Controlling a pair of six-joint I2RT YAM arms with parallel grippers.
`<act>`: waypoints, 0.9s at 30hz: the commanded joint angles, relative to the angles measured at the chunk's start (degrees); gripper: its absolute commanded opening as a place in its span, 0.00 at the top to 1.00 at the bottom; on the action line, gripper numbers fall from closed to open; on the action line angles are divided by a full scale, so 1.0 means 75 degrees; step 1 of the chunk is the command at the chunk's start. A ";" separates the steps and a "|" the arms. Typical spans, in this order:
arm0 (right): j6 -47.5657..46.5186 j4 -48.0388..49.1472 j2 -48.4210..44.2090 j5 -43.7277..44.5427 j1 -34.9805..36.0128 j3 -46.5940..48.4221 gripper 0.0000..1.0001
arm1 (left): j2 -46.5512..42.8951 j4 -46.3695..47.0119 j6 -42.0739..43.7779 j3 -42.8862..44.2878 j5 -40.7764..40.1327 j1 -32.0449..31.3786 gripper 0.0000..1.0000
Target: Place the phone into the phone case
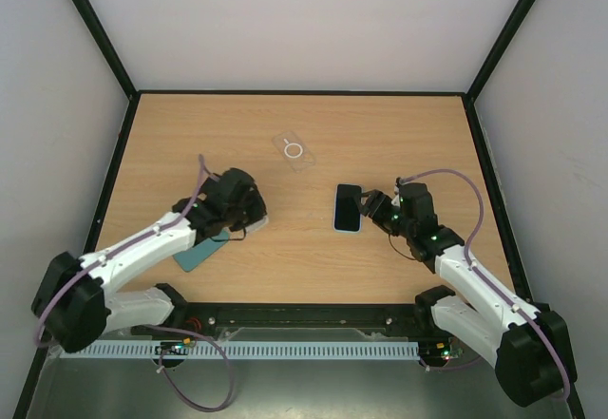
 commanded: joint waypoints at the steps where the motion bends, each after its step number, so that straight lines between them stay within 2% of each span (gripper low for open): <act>1: -0.0155 -0.0179 0.0014 0.0201 0.0046 0.0135 0.31 | 0.0966 0.0559 -0.0179 0.0411 -0.0125 -0.0910 0.98; 6: -0.0151 -0.0218 0.0024 0.0263 0.0046 0.0138 0.31 | 0.2039 0.0758 -0.0072 0.0821 -0.0126 -0.1690 0.98; 13: -0.0213 -0.0228 0.0017 0.0252 0.0046 0.0136 0.31 | 0.2743 0.0800 0.0100 0.1033 0.0149 -0.1829 0.98; 18: -0.0213 -0.0178 0.0014 0.0243 0.0046 0.0123 0.31 | 0.3016 0.0136 0.0164 0.1391 -0.0091 -0.1837 0.96; 24: -0.0268 -0.0170 -0.0015 0.0212 0.0046 0.0147 0.31 | 0.3099 -0.0722 0.0233 0.1834 -0.0668 -0.1787 0.66; 27: -0.0295 -0.0192 -0.0043 0.0210 0.0046 0.0148 0.31 | 0.2895 -0.0904 0.0228 0.1810 -0.0868 -0.1623 0.44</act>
